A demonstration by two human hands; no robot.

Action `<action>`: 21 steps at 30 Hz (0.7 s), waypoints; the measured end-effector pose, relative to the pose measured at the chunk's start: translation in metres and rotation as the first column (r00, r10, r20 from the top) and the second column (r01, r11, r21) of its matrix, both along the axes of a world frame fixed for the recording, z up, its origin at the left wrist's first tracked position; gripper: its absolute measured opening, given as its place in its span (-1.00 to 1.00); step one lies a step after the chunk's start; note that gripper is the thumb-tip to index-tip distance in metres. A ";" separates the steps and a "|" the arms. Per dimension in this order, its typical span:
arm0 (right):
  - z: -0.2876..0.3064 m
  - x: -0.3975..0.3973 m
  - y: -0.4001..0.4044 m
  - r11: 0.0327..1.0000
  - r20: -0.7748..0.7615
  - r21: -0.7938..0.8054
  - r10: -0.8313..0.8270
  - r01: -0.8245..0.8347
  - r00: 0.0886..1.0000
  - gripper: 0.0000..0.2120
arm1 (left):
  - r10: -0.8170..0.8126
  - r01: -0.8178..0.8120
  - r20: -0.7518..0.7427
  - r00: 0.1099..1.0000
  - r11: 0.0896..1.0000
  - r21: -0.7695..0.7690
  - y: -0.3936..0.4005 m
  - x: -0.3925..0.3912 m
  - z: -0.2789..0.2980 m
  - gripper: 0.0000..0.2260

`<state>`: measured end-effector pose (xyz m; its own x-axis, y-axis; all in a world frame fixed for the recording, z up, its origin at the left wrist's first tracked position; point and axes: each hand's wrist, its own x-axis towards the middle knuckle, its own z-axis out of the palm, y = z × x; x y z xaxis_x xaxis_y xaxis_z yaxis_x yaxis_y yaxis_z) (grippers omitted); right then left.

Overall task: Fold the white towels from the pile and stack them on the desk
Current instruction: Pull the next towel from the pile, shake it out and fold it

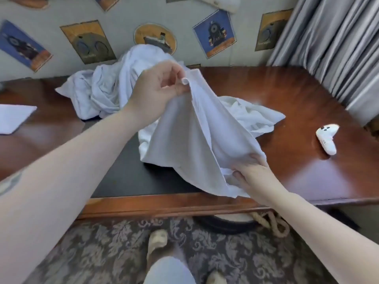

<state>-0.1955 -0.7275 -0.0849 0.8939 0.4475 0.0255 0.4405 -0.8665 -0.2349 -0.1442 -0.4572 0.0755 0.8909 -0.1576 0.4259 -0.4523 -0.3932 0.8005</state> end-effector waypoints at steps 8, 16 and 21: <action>-0.023 -0.005 0.031 0.977 -0.104 0.183 -0.092 0.110 0.990 -0.77 | 0.019 -0.020 -0.020 1.000 0.998 -0.058 -0.012 -0.018 -0.017 -0.90; -0.017 0.002 0.030 0.989 -0.015 0.076 -0.124 0.125 0.992 -0.72 | 0.010 -0.010 -0.010 1.000 0.998 -0.060 -0.018 -0.022 -0.015 -0.85; -0.016 0.003 0.026 0.986 -0.042 0.060 -0.155 0.157 0.987 -0.68 | 0.007 -0.007 -0.007 1.000 0.999 -0.040 -0.022 -0.027 -0.018 -0.88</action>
